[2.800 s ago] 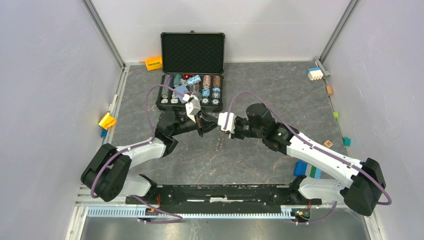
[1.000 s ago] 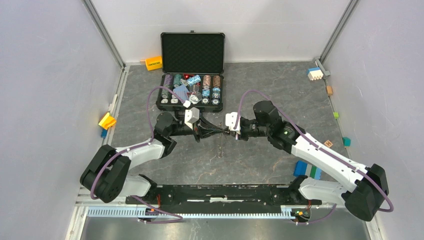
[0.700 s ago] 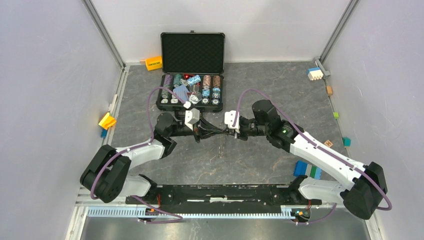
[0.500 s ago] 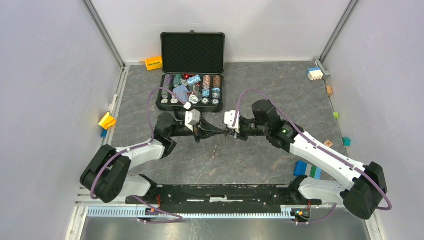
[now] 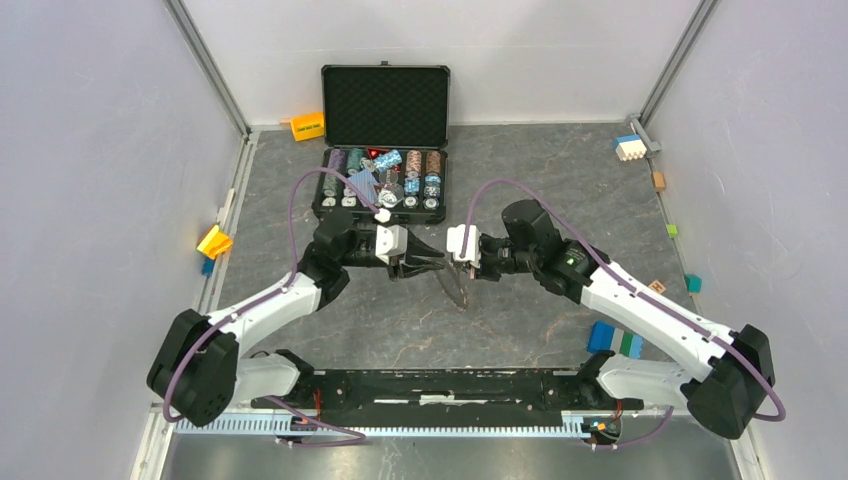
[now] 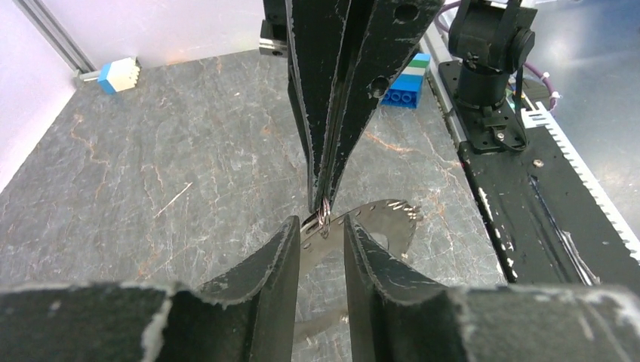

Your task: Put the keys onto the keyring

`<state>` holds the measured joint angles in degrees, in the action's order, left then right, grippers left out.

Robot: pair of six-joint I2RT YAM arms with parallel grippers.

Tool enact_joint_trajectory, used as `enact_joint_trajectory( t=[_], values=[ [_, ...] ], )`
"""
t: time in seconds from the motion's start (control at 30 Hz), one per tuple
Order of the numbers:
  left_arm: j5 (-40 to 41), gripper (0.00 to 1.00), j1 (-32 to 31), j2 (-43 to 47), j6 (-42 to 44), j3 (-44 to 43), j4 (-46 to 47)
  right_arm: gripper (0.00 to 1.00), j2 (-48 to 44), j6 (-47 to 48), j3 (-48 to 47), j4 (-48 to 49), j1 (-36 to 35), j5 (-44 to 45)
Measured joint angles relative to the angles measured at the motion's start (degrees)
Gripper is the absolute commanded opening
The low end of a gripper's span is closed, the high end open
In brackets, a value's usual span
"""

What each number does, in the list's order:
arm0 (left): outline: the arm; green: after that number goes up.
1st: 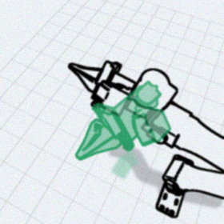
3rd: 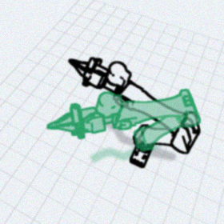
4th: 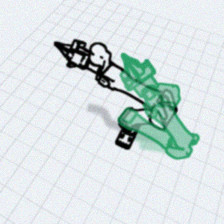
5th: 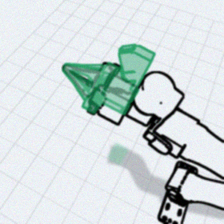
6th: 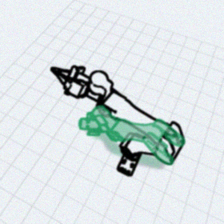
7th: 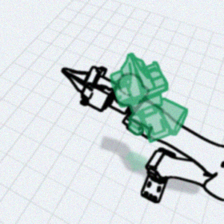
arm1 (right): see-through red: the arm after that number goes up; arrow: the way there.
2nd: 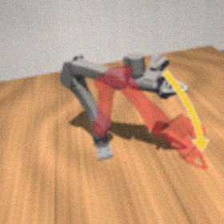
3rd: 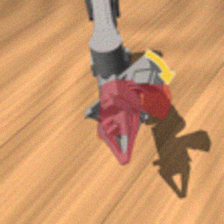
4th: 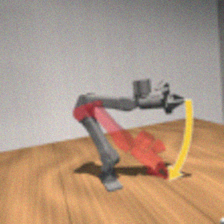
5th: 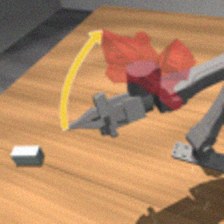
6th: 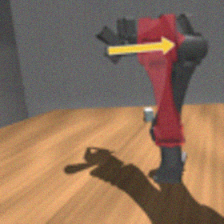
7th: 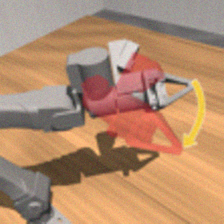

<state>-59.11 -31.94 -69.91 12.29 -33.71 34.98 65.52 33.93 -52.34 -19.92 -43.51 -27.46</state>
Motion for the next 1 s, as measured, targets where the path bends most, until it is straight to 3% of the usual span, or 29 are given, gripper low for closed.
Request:
enact_joint_trajectory(
  t=[0.33, 0.77, 1.0],
  values=[
    [2.27, 0.37, -0.74, -0.17, 6.6, -7.28, -15.1, 0.0, 1.73, 0.39, -5.22, -3.32, -2.16, 4.13],
    [5.33, 0.2, -2.64, -1.97, 7.89, -8.57, -19.19, 0.0, 3.21, 0.17, -6.16, -5.11, -2.89, 7.04],
    [5.57, 0.23, -2.69, -1.97, 8.02, -8.57, -19.3, 0.0, 3.23, -0.04, -6.16, -5.11, -2.91, 7.04]
  ],
)
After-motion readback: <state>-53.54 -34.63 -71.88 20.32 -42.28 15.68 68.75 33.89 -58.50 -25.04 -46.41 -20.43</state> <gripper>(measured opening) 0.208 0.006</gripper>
